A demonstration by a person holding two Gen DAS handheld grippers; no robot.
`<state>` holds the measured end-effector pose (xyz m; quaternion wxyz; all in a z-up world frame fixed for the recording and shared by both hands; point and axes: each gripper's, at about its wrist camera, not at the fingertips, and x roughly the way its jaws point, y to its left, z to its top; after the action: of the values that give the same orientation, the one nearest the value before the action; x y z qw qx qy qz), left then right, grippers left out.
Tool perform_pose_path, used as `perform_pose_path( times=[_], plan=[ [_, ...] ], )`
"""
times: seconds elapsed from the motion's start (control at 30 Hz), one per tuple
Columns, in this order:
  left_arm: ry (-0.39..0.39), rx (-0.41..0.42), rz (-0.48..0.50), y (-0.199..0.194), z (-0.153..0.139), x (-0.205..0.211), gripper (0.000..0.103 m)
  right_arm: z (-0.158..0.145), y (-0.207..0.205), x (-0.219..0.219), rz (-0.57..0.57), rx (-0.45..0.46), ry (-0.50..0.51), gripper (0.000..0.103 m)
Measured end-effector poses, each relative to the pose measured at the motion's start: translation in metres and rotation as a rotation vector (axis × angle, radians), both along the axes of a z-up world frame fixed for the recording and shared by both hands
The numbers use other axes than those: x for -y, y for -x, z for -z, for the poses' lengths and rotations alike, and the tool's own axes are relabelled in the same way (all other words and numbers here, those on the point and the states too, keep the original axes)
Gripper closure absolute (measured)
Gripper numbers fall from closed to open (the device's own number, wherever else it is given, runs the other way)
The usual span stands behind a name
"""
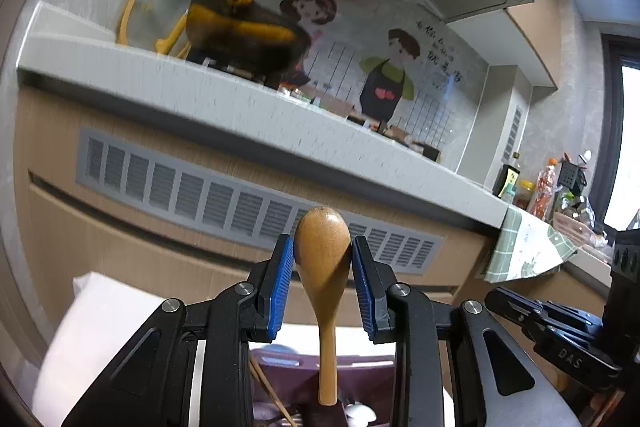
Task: Organize utensils
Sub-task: 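Lower the wooden spoon and blue spoon into the purple caddy and open both grippers, then grasp the black-handled spoon by its handle with the right gripper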
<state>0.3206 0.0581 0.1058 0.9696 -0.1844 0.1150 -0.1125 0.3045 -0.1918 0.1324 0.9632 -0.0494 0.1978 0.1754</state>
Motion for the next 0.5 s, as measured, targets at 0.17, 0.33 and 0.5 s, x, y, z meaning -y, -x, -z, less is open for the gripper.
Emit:
perform_pose_path(
  times=[0.17,0.33,0.5],
  plan=[
    [-0.007,-0.003,-0.008,-0.001,0.008,0.002,0.072,0.009,-0.008,0.000,-0.012,-0.026,0.008,0.098],
    [0.038,0.041,0.005,0.002,0.010,0.002,0.071,0.020,-0.017,0.005,-0.016,-0.107,-0.012,0.095],
    [0.061,-0.034,0.043,0.005,0.028,-0.008,0.061,0.042,-0.003,0.003,-0.042,-0.181,0.002,0.089]
  ],
)
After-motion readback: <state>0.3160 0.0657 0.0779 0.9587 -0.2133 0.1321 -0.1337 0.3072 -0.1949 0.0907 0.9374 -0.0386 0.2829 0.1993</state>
